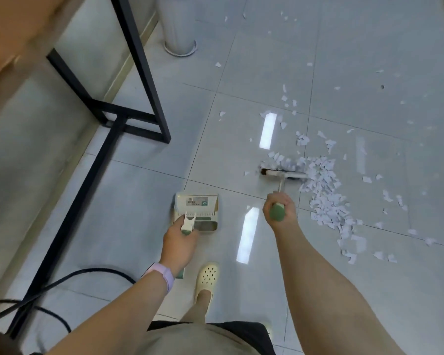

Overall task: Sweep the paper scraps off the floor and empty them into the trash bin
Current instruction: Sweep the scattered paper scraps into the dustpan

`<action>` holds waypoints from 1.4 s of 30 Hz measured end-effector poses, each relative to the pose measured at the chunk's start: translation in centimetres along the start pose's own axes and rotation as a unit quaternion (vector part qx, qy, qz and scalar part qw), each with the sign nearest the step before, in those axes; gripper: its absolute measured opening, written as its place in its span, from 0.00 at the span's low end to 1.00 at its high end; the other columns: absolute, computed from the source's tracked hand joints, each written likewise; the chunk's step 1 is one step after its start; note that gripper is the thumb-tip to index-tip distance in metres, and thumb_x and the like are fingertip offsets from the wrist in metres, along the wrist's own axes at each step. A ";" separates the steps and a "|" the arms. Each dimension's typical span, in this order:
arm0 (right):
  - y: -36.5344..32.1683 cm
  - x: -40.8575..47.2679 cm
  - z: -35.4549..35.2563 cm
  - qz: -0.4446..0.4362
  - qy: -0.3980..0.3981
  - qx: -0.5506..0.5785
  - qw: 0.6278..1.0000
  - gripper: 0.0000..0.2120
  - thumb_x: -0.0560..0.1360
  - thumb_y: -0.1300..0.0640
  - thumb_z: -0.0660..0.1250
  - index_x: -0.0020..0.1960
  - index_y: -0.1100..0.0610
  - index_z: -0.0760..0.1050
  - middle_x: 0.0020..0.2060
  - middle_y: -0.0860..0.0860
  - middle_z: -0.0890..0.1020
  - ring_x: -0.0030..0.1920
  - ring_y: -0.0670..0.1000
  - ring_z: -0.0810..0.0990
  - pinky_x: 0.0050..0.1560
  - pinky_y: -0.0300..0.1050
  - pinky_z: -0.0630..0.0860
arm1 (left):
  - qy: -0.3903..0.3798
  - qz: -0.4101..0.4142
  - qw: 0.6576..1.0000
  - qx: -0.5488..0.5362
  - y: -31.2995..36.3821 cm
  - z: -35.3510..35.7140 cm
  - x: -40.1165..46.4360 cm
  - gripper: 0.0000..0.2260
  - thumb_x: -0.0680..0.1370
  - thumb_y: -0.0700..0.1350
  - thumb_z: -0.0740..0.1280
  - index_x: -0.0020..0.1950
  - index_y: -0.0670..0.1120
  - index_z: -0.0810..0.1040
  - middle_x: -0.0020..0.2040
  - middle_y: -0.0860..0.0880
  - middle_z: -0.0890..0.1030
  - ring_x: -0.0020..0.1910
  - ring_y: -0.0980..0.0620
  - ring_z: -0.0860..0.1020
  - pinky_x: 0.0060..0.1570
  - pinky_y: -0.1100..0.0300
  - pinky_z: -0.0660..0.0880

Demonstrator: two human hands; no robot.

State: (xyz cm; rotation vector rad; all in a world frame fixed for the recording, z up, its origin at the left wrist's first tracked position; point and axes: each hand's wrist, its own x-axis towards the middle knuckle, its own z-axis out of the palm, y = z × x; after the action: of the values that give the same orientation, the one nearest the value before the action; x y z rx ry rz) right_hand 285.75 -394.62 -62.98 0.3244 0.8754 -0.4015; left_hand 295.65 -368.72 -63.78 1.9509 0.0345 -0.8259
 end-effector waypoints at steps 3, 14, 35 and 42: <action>-3.6 -4.1 -5.0 -0.004 0.024 -0.052 0.998 0.16 0.76 0.65 0.59 0.32 0.55 0.63 0.23 0.48 0.67 0.21 0.47 0.68 0.21 0.41 0.69 | -0.021 0.004 1.000 0.000 1.1 1.3 0.1 0.14 0.76 0.40 0.65 0.56 0.55 0.81 0.37 0.53 0.77 0.33 0.51 0.73 0.30 0.61 0.69; -9.7 -20.8 -11.5 -0.037 0.090 -0.029 0.995 0.26 0.63 0.78 0.69 0.34 0.51 0.60 0.21 0.47 0.65 0.16 0.46 0.66 0.16 0.35 0.67 | -0.144 0.083 0.978 0.123 8.0 15.4 -2.1 0.23 0.79 0.41 0.65 0.74 0.42 0.70 0.45 0.51 0.82 0.38 0.53 0.76 0.40 0.61 0.71; -29.7 -18.0 -14.0 -0.050 0.340 -0.180 0.922 0.08 0.74 0.69 0.59 0.38 0.61 0.69 0.34 0.56 0.72 0.30 0.55 0.72 0.22 0.39 0.73 | -0.189 0.103 0.952 0.217 14.6 37.4 -4.7 0.10 0.78 0.38 0.65 0.55 0.47 0.82 0.36 0.51 0.79 0.35 0.51 0.76 0.33 0.60 0.71; -33.3 -13.0 -3.8 -0.013 0.219 -0.179 0.959 0.14 0.75 0.71 0.56 0.34 0.59 0.66 0.21 0.54 0.74 0.18 0.53 0.73 0.21 0.38 0.72 | -0.110 0.053 0.976 0.179 16.2 38.8 -5.0 0.11 0.79 0.37 0.63 0.48 0.52 0.80 0.27 0.53 0.77 0.26 0.52 0.72 0.28 0.60 0.69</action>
State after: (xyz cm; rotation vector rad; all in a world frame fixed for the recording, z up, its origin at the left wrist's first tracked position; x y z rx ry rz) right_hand 260.20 -419.52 -58.63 0.0638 1.3650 -0.1877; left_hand 276.92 -406.49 -59.61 2.1594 -0.3713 -1.0258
